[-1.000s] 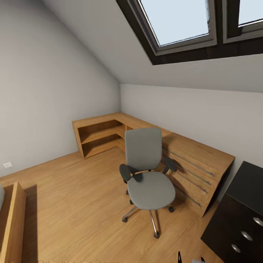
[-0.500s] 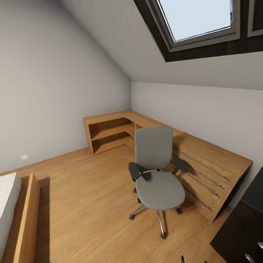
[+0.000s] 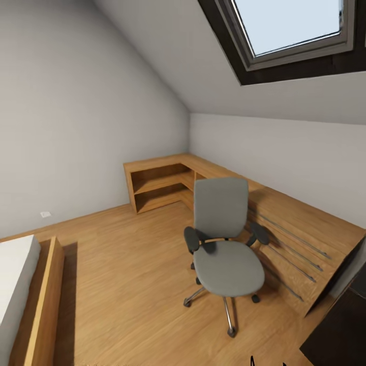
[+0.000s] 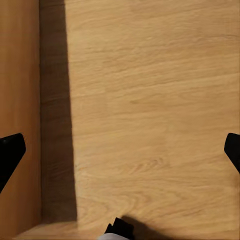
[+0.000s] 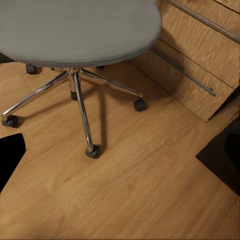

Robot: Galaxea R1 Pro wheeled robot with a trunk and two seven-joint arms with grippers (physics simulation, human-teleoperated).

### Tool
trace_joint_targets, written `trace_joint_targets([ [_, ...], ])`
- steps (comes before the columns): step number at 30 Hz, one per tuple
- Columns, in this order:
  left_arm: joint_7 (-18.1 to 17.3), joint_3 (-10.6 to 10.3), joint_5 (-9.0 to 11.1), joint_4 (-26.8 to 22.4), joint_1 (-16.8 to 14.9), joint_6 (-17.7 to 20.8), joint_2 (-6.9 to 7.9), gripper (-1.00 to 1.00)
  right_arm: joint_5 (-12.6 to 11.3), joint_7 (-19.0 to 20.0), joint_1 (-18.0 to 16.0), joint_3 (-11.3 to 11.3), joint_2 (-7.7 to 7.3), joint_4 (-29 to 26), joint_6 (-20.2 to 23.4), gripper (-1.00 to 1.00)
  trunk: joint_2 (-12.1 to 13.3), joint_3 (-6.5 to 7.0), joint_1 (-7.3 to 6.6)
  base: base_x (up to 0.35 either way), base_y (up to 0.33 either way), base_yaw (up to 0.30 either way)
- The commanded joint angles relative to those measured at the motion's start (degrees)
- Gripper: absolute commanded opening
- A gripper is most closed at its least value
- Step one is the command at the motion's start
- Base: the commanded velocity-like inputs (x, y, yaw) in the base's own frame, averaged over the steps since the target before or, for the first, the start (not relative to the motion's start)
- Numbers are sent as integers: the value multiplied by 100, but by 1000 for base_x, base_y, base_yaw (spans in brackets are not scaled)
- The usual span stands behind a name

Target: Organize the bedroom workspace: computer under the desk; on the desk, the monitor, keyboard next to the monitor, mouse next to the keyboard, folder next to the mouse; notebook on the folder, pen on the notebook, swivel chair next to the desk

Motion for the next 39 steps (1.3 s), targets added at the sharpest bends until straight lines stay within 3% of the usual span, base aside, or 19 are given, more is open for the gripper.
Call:
trace_joint_targets([
  [1, 41, -21, -6, 1, -4, -15, -2, 100, -10, -51, 0, 48, -4, -12, 3, 100, -4, -7, 2, 187, -216, 262],
  [28, 41, -29, -7, 1, -4, -23, -7, 100, -15, -52, 0, 37, -12, -11, -36, 100, -4, -7, 2, 22, -21, 277],
  [39, 41, -39, -8, 1, -4, -13, -8, 100, -13, -52, 0, 37, -13, -11, -33, 100, -4, -7, 2, 217, 149, 278],
])
